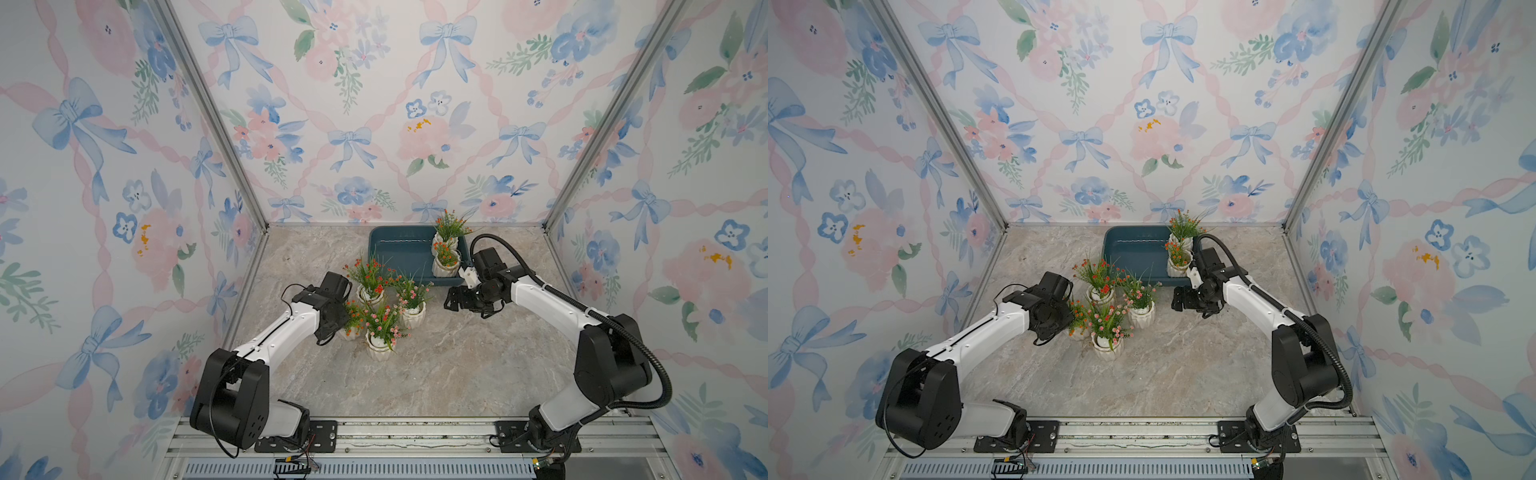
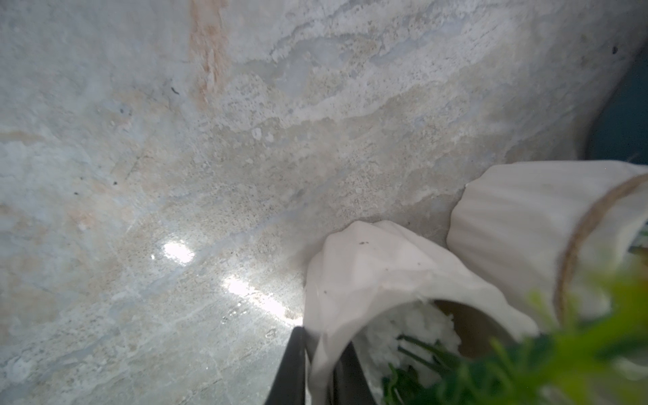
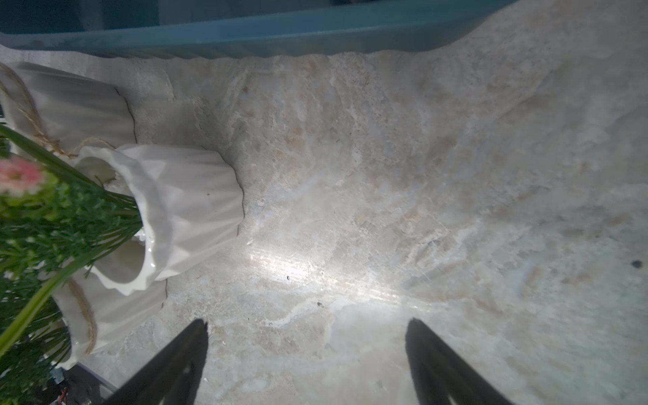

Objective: Put the potted gypsophila into the storage box
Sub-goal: Pick up the baby's breath potted plant from the center of the board.

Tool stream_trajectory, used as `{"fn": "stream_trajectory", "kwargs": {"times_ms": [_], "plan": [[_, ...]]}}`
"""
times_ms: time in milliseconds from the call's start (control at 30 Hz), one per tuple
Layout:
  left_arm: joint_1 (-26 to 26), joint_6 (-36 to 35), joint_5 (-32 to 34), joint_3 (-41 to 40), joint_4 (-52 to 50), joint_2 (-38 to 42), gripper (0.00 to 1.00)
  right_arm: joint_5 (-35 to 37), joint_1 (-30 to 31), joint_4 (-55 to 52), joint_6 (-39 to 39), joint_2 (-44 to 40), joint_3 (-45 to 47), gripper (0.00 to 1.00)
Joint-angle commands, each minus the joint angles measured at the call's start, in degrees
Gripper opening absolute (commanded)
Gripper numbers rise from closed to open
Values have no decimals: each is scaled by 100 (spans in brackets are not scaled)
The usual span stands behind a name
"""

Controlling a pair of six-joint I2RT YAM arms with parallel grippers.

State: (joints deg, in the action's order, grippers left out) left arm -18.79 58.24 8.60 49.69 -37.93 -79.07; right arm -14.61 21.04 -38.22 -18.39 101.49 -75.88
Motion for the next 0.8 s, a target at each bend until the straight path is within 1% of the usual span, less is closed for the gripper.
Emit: {"fn": "stream_trajectory", "kwargs": {"times_ms": [0,467,633,767], "plan": [[-15,-127,-67,-188,-83,-99,0,-15,-54,16,107,98,91,90],[-29,-365,-148,-22,-125,267,0,2,-65,-2,108,85,68,89],[-24,-427,-36,61,-196,390,0,11,-80,-11,117,77,66,89],[-21,-488,-68,161,-233,464,0,11,-82,-10,108,81,72,89]]}}
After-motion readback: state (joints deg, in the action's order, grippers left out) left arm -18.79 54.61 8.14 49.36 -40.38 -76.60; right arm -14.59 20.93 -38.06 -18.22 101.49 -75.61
